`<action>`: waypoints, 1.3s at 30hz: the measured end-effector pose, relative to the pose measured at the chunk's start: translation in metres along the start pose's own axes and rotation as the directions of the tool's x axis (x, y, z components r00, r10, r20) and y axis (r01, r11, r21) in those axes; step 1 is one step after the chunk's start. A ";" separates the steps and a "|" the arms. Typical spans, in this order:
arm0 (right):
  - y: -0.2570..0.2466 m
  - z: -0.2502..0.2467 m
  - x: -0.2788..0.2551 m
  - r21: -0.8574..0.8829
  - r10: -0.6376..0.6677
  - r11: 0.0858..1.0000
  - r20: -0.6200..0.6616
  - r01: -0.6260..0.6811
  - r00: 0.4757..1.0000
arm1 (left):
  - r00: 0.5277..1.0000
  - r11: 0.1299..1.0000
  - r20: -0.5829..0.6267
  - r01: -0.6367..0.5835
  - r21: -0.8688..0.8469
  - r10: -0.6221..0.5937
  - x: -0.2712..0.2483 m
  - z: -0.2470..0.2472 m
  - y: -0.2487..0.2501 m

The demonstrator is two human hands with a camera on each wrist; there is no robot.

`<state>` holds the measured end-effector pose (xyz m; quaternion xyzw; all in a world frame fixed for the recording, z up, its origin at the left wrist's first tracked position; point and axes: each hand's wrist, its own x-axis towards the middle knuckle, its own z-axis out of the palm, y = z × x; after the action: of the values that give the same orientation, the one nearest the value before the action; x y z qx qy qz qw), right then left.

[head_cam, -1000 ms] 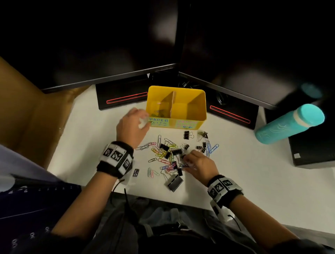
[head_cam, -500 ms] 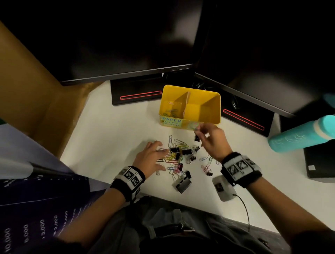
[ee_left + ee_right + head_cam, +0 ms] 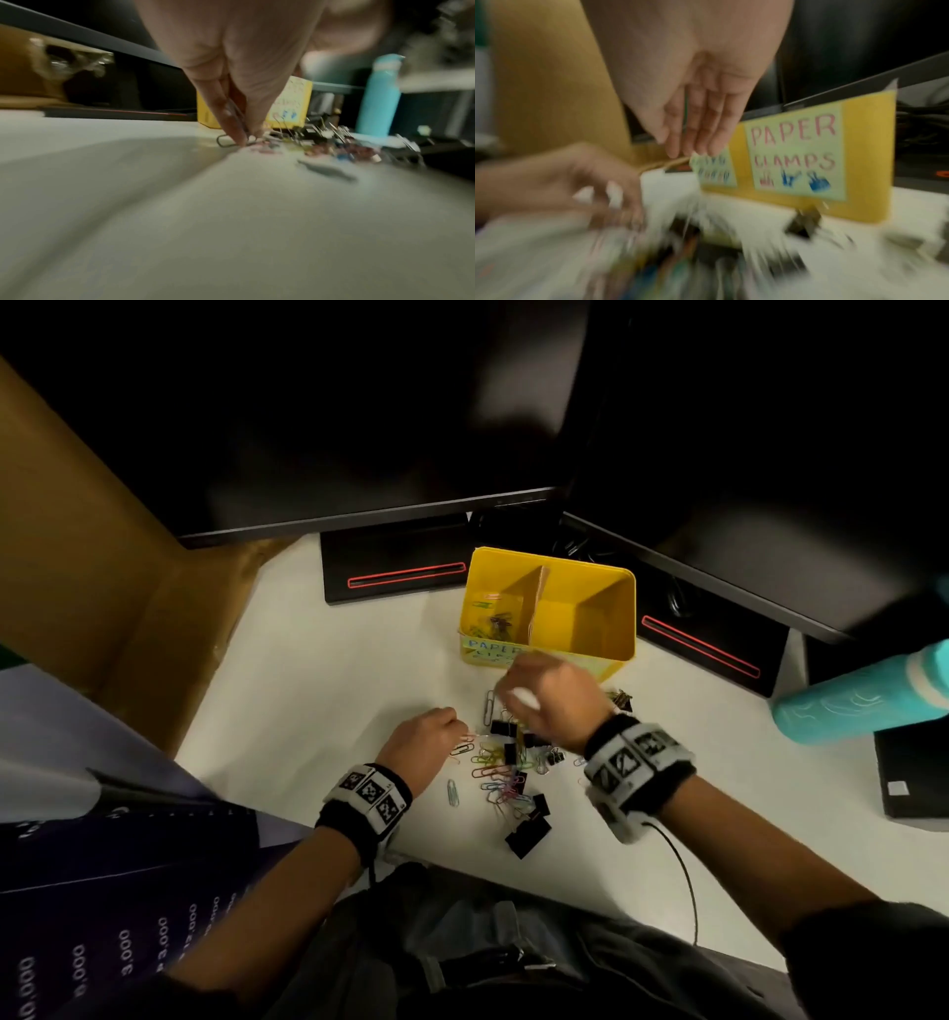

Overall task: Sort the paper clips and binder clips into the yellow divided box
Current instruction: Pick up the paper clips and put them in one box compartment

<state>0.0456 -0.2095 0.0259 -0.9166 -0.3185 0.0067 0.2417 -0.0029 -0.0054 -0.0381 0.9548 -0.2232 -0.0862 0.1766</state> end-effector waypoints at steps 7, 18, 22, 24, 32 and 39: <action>0.016 0.028 -0.077 -0.114 -0.011 0.993 0.190 0.033 0.982 | 0.935 0.936 -0.344 -0.041 -0.350 -0.088 0.038 -0.073 0.028; -0.006 0.021 -0.070 -0.140 0.060 0.989 0.107 -0.044 0.992 | 0.933 0.990 -0.345 0.065 -0.124 -0.104 0.091 -0.076 0.027; -0.021 0.043 -0.044 -0.098 0.067 0.994 0.301 -0.039 0.951 | 0.912 0.977 -0.380 0.083 -0.196 -0.153 0.089 -0.074 0.021; -0.023 0.050 -0.039 -0.083 0.061 0.996 0.394 -0.031 0.917 | 0.927 0.979 -0.351 0.069 -0.192 -0.135 0.092 -0.078 0.022; -0.001 0.057 -0.048 -0.113 0.087 0.992 0.310 -0.054 0.947 | 0.974 0.982 -0.188 0.099 -0.160 -0.129 0.019 -0.064 0.020; -0.001 -0.016 -0.008 0.370 0.328 0.891 -0.123 -0.264 0.937 | 0.920 0.979 0.370 0.178 -0.094 -0.132 -0.026 -0.022 -0.004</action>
<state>0.0409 -0.2206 0.0390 -0.8939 -0.1450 0.0161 0.4239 -0.0188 0.0166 -0.0171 0.9241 -0.1695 -0.2881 0.1849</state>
